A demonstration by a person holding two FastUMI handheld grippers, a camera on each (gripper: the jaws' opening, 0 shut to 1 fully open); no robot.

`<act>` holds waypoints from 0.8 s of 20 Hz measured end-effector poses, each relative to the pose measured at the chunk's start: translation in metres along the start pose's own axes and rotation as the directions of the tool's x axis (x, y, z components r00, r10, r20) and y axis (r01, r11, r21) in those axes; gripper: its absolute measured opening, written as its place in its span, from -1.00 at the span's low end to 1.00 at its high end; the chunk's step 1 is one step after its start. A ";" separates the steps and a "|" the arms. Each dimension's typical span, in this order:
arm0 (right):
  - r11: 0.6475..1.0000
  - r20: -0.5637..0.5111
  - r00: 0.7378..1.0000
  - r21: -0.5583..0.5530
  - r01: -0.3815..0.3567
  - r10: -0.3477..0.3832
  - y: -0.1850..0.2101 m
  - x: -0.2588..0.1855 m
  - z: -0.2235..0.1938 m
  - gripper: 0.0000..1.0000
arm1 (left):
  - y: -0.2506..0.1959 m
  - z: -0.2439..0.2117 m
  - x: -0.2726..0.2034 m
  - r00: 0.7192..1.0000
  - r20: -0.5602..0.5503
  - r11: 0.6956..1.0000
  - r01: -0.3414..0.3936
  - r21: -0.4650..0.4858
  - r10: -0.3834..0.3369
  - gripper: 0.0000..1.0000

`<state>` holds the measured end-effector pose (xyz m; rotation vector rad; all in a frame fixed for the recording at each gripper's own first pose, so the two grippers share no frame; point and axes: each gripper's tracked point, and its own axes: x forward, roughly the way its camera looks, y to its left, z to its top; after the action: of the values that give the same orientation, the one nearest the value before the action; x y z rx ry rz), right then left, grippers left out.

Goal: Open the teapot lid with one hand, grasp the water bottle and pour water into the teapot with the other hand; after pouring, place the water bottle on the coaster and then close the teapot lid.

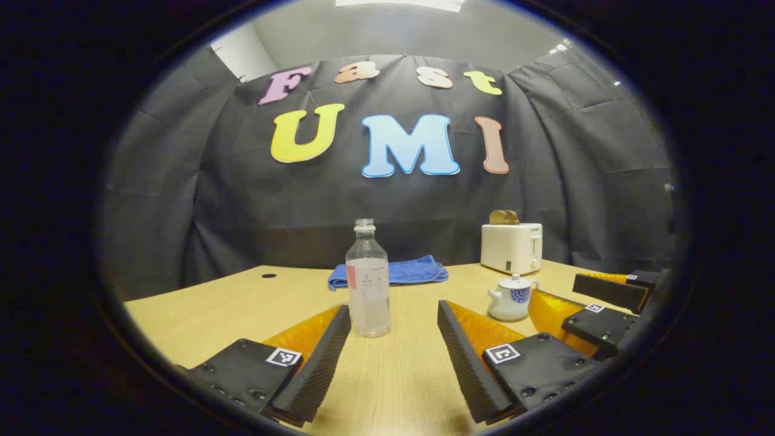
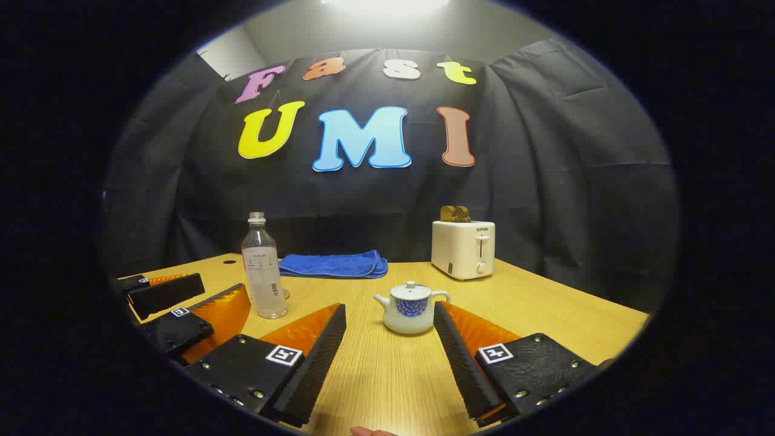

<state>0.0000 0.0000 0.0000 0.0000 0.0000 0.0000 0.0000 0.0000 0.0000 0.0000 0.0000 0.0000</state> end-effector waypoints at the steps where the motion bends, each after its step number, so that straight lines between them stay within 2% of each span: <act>1: 1.000 0.000 1.000 0.001 -0.001 0.001 -0.001 0.001 0.000 0.81 | 0.001 0.001 0.000 1.000 0.002 1.000 -0.005 0.001 0.005 1.00; 4: 0.999 0.001 0.999 -0.002 -0.039 0.039 0.009 0.003 0.001 0.81 | -0.001 0.000 0.003 1.000 0.002 1.000 -0.011 -0.001 0.011 1.00; 10: 1.000 -0.003 1.000 0.001 0.006 -0.006 0.002 0.003 0.000 0.81 | 0.001 0.001 0.002 1.000 -0.002 1.000 -0.016 0.002 0.016 1.00; 16: 1.000 -0.003 1.000 0.001 0.012 -0.012 0.002 0.003 0.000 0.81 | 0.001 0.000 0.003 1.000 -0.004 1.000 -0.016 0.001 0.016 1.00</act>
<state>0.0029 0.0016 -0.0003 0.0006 0.0026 -0.0121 0.0026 0.0006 -0.0003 0.0014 0.0044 0.0161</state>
